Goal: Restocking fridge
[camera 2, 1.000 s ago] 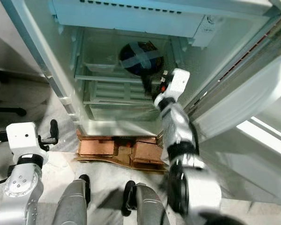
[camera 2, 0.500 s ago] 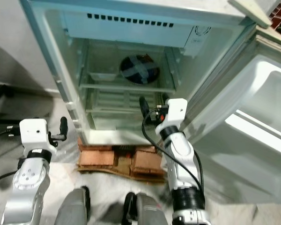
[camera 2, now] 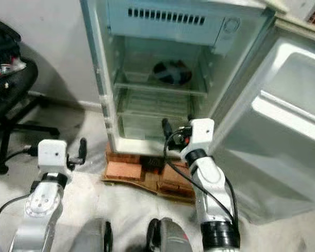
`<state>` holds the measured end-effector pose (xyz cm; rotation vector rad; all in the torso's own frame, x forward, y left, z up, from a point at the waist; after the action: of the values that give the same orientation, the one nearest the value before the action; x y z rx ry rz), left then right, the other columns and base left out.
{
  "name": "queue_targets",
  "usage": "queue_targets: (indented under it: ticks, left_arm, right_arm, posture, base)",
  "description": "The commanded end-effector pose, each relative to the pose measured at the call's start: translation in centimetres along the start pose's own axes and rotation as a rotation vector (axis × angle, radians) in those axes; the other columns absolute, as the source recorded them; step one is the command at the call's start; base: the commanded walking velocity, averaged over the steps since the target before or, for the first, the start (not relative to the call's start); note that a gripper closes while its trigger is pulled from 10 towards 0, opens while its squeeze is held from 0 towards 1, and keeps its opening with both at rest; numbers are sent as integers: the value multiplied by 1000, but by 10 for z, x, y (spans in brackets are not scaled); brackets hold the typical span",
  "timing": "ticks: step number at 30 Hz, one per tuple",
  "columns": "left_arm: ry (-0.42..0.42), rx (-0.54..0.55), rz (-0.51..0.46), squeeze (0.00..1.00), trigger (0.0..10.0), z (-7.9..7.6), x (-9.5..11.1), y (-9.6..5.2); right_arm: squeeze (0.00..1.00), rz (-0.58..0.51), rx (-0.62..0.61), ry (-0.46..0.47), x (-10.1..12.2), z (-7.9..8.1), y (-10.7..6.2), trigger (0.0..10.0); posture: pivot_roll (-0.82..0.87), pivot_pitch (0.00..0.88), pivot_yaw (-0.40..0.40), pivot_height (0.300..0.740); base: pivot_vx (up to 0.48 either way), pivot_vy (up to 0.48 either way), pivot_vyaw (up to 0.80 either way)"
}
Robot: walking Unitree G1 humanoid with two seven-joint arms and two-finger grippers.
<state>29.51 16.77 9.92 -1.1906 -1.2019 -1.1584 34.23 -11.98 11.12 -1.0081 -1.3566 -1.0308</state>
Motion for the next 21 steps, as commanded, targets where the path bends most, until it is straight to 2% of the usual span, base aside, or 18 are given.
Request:
queue_targets:
  ticks: [1,8,12,16,18,21]
  left_arm:
    - [11,-6,-14,0,10000,0,2,0]
    - [18,-7,-11,0,10000,2,1,0]
    - [26,-26,-1,0,10000,0,-2,-2]
    - [10,-39,-3,0,10000,0,-4,-2]
    - [36,-59,-1,0,10000,0,-5,1]
    - [65,-83,-4,0,10000,-1,-7,7]
  right_arm:
    - [0,-14,-4,-2,6,0,-1,10000]
    - [0,-7,-22,-2,7,-2,-1,10000]
    - [0,5,-35,-3,4,-4,-5,10000]
    - [0,-2,-90,-11,2,-14,-6,10000]
    - [0,-15,-162,-15,4,-27,-8,10000]
    - [0,-15,-219,-22,2,-36,-10,10000]
  posture:
    - [152,107,-116,740]
    - [146,115,-114,740]
    - [141,120,-106,740]
    - [136,110,-70,740]
    - [125,92,-32,740]
    - [113,69,-3,740]
  base:
    - [-341,0,0]
    - [-300,0,0]
    - [0,-131,-300]
    - [0,0,0]
    - [0,0,0]
    - [0,0,0]
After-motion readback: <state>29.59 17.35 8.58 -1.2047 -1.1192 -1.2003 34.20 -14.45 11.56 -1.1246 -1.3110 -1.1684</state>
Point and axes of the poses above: a point about 5 cm out from each wrist's last joint towards the gripper, its own y axis pointing out of the wrist towards the gripper, its own x axis along the axis of the wrist's last joint, z = x × y, the point moved 5 cm from there along y, pointing out of the wrist towards the gripper, and after that the axes turned 10 degrees about -y, right-handed, at the moved point
